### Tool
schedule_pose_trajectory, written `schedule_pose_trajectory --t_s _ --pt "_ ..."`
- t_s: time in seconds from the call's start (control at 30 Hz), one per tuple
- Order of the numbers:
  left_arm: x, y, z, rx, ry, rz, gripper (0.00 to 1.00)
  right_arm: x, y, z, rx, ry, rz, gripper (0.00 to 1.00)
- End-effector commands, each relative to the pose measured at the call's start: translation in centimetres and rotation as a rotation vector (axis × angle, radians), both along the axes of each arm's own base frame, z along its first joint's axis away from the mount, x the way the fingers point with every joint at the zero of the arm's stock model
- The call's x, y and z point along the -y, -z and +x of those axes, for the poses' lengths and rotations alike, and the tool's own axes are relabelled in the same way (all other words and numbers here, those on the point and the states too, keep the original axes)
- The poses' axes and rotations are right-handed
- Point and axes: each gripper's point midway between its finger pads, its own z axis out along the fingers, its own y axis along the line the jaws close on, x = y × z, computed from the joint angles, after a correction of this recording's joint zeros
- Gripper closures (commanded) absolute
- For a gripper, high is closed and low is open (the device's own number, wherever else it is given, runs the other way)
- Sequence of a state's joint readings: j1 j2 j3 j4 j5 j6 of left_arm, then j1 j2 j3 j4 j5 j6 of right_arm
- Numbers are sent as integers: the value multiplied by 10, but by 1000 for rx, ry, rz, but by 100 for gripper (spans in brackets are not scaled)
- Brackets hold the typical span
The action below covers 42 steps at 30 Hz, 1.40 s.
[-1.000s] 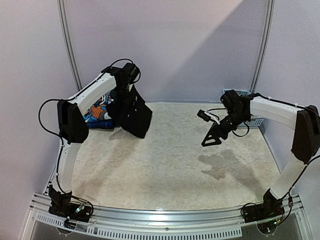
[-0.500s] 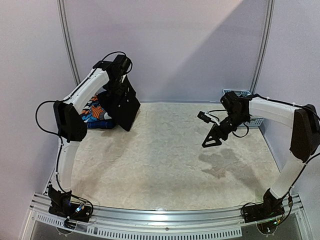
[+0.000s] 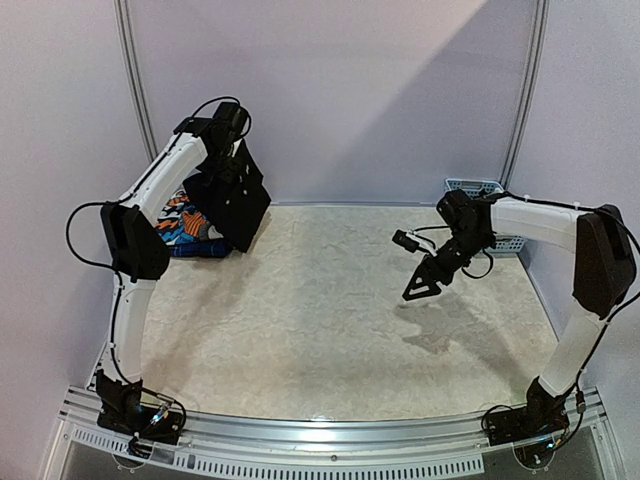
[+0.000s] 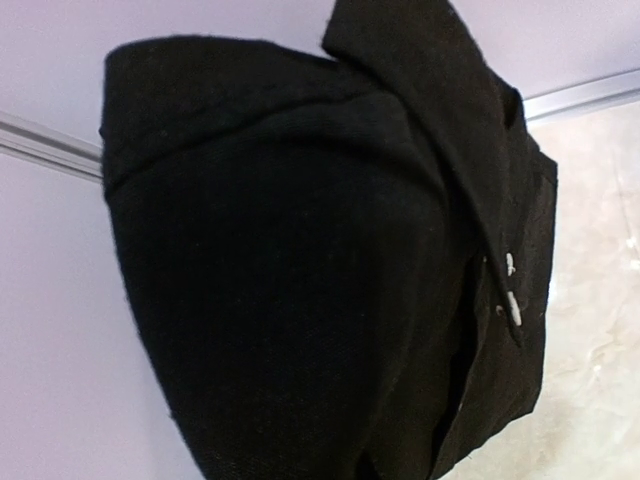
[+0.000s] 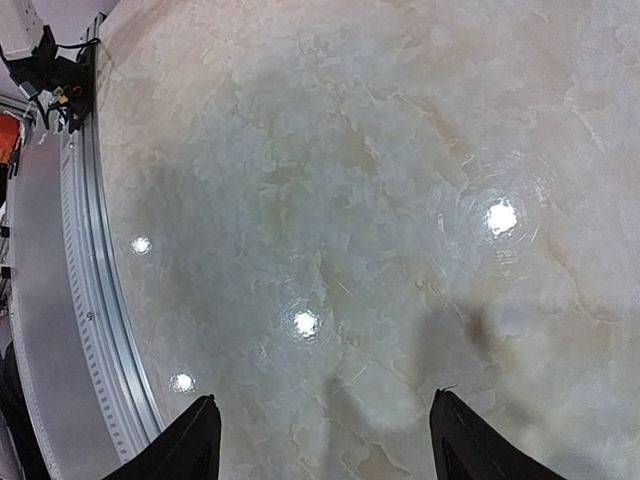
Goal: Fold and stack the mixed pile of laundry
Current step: Place the square-folded shirt at the corner of the board.
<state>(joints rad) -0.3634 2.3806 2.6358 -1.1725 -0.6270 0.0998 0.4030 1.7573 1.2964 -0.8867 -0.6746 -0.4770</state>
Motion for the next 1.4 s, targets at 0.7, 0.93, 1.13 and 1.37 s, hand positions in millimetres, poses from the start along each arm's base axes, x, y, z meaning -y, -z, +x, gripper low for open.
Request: schedule_pose_trajectory --t_s 0.7,0.93,1.13,1.37 --pt "-167 18 35 -10 -192 49 100 5 37 0 -102 -9 -66 28" --pt "-177 52 63 -10 -131 63 100 6 47 1 -126 -14 -84 28" --pt "-181 68 79 6 -111 111 100 7 52 1 -138 -12 -98 29" --pt "-191 77 88 28 -131 136 100 7 55 0 -148 -14 -104 29"
